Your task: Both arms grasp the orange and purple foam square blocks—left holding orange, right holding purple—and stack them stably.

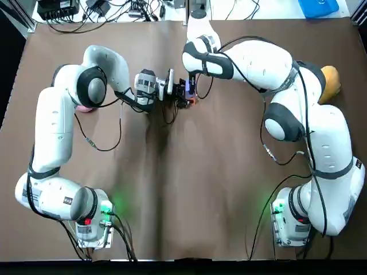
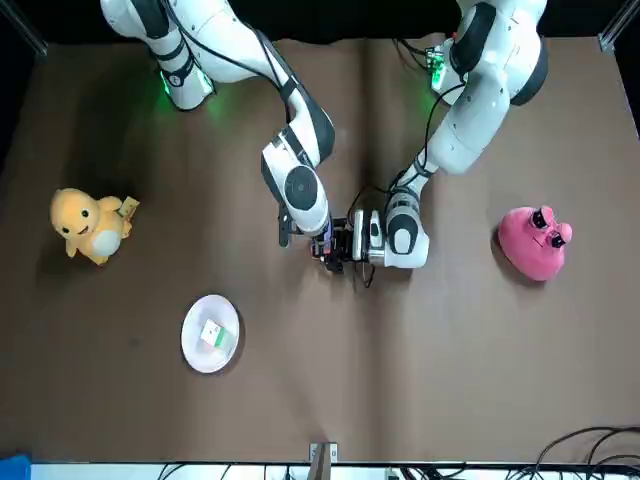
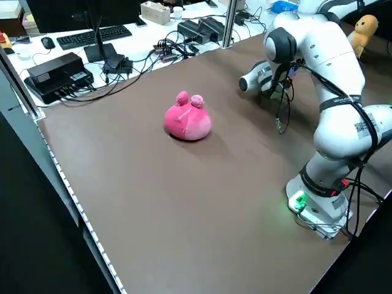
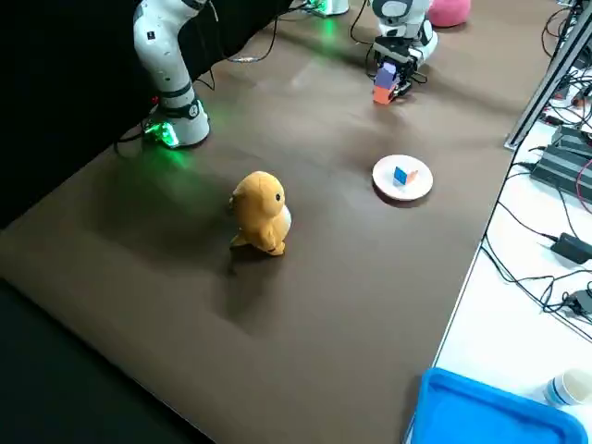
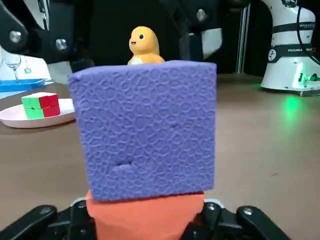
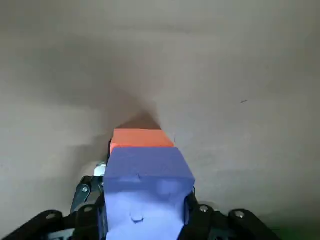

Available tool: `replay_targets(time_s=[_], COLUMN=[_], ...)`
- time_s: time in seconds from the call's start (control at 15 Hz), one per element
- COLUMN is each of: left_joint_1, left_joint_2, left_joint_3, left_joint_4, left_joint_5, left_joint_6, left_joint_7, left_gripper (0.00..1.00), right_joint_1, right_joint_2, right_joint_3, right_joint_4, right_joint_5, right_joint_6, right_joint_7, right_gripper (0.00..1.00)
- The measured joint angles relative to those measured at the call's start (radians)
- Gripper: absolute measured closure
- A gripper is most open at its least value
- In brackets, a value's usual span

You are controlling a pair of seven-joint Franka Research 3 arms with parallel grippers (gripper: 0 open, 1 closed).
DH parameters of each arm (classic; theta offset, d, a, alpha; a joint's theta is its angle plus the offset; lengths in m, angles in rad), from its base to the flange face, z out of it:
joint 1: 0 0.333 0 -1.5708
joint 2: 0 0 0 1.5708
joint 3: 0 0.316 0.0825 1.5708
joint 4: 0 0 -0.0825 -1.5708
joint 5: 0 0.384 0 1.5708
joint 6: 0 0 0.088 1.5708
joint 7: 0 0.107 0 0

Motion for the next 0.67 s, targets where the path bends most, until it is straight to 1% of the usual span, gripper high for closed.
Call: replay_targets(time_s=[0.13, 0.67], left_joint_1=[0.0, 0.0], left_joint_2=[0.0, 0.0], left_joint_3=[0.0, 0.0], left_joint_4=[0.0, 0.0], left_joint_5=[0.0, 0.0], left_joint_6=[0.0, 0.0], left_joint_7=[0.0, 0.0], left_gripper=[0.43, 0.43], right_joint_1=[0.0, 0.0], right_joint_2=[0.0, 0.0], right_joint_3=[0.0, -0.001], right_joint_4=[0.0, 0.0], right_joint_5=[0.0, 0.0], right_joint_6=[0.0, -0.001], right_joint_7=[-0.004, -0.014], right_gripper=[0.44, 0.44])
